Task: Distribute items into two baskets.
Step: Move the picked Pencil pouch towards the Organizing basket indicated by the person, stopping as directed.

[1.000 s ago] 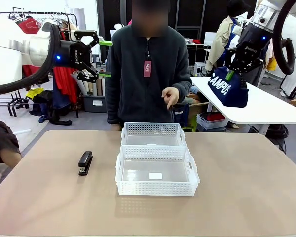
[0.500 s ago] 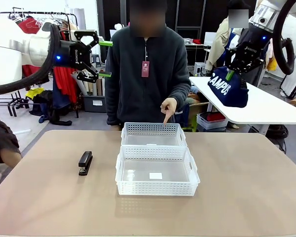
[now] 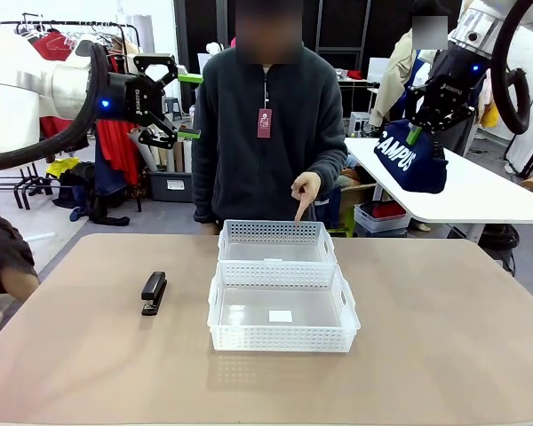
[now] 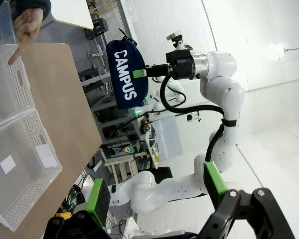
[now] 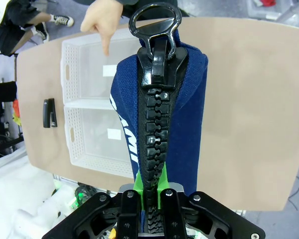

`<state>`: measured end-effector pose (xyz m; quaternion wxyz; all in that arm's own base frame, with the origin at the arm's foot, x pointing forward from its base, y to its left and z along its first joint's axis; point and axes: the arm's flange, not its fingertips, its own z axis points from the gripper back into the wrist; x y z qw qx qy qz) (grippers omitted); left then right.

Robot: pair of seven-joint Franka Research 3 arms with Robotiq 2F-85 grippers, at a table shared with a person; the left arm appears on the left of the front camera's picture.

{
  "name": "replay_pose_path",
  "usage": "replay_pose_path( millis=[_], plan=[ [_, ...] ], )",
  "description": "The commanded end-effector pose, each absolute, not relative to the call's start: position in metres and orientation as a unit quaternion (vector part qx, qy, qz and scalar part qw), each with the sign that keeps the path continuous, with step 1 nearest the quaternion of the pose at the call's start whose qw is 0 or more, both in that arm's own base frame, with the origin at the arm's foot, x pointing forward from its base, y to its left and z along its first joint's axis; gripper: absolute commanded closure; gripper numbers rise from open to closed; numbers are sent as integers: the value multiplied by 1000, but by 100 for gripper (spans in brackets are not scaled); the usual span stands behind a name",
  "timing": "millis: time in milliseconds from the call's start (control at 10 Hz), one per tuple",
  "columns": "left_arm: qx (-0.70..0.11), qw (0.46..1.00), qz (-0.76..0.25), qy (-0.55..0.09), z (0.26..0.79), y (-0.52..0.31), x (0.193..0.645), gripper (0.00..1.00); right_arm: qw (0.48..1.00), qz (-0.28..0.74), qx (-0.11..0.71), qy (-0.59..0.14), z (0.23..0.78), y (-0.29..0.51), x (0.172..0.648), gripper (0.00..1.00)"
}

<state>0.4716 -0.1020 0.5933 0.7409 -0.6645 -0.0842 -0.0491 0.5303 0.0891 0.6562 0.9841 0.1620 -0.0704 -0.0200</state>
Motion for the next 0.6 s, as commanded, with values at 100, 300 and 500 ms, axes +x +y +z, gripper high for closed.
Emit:
replay_pose_path(
  millis=[100, 300, 500],
  plan=[
    [-664, 741, -49, -87, 595, -102, 471, 0, 984, -19, 163, -71, 657, 90, 528, 100],
    [-664, 741, -49, -87, 595, -102, 471, 0, 984, -19, 163, -71, 657, 90, 528, 100],
    [-664, 741, -49, -87, 595, -102, 471, 0, 985, 15, 156, -67, 652, 89, 540, 100]
  ],
)
